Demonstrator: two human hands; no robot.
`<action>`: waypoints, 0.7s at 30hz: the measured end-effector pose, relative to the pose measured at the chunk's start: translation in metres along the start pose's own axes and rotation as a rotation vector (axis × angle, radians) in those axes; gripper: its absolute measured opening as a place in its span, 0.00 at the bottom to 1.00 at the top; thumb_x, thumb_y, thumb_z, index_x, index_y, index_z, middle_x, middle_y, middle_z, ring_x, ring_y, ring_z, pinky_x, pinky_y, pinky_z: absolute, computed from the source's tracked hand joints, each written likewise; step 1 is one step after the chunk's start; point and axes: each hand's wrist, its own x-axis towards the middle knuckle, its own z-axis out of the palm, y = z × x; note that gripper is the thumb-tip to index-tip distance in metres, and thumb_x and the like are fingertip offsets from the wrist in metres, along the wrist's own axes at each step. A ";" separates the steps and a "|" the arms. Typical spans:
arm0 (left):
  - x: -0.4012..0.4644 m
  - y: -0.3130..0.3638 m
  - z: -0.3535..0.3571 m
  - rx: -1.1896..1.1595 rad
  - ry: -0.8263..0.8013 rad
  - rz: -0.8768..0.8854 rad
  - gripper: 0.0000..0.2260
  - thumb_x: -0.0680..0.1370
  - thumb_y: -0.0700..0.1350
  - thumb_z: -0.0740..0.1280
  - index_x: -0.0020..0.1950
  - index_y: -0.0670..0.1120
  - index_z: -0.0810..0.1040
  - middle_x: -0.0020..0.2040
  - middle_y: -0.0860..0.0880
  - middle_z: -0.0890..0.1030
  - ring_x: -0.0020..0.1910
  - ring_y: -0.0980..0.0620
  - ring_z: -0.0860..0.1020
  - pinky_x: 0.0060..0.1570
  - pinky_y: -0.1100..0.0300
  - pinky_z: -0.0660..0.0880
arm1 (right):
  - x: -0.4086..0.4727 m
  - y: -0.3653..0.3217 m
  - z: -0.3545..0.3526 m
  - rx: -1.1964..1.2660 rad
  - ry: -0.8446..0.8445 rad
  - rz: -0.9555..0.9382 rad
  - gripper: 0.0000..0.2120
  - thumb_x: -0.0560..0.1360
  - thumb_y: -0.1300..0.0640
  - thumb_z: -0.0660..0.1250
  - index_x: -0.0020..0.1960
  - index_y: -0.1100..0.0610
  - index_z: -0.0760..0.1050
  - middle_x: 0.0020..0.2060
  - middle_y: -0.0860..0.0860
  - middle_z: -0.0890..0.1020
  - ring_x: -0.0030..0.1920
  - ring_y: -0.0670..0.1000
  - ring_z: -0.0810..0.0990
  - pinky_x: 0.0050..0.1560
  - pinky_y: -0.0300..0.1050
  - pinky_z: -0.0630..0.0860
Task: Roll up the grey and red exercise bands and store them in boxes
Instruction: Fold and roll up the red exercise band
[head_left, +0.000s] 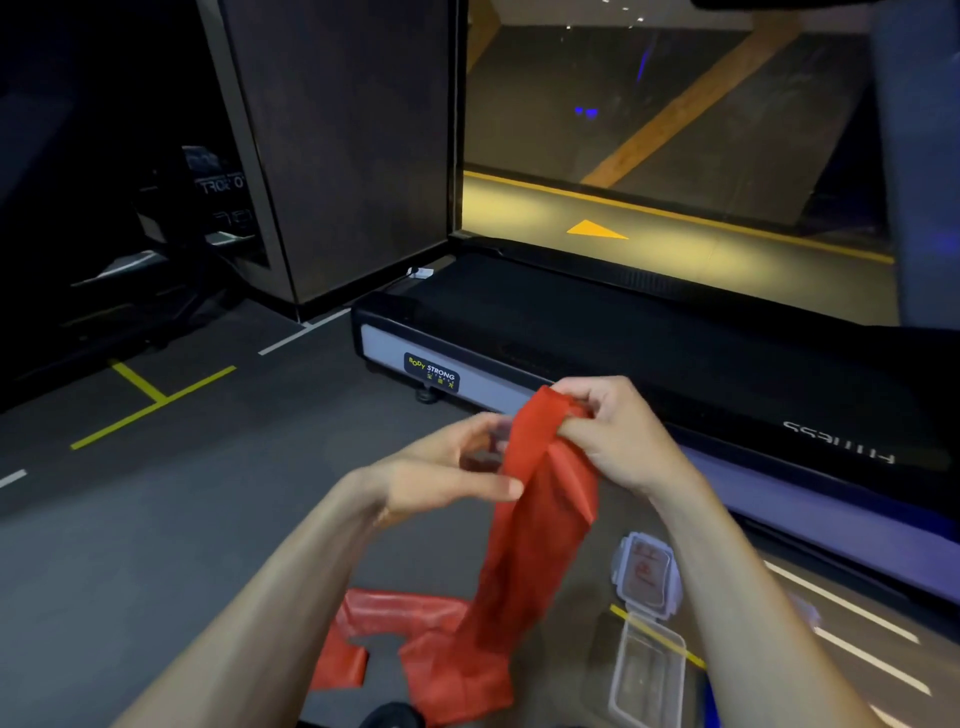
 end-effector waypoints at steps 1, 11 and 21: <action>0.001 0.003 0.002 -0.035 0.001 0.051 0.28 0.75 0.38 0.76 0.72 0.48 0.72 0.66 0.45 0.80 0.65 0.48 0.79 0.66 0.54 0.75 | 0.000 -0.001 0.001 -0.029 -0.031 -0.005 0.02 0.76 0.66 0.73 0.45 0.62 0.84 0.39 0.62 0.85 0.39 0.49 0.78 0.42 0.47 0.73; 0.014 0.013 0.015 0.128 0.331 0.304 0.03 0.76 0.45 0.73 0.47 0.53 0.81 0.43 0.52 0.85 0.43 0.55 0.81 0.50 0.53 0.77 | -0.001 -0.004 -0.001 -0.068 0.060 -0.041 0.04 0.73 0.60 0.77 0.43 0.59 0.84 0.36 0.56 0.86 0.35 0.45 0.81 0.39 0.40 0.75; 0.007 0.018 0.001 -0.072 0.535 0.250 0.30 0.80 0.62 0.66 0.43 0.32 0.72 0.35 0.44 0.73 0.34 0.47 0.69 0.35 0.49 0.66 | -0.008 0.003 -0.014 0.151 0.171 0.031 0.06 0.74 0.60 0.77 0.42 0.61 0.82 0.34 0.54 0.81 0.37 0.51 0.78 0.42 0.49 0.73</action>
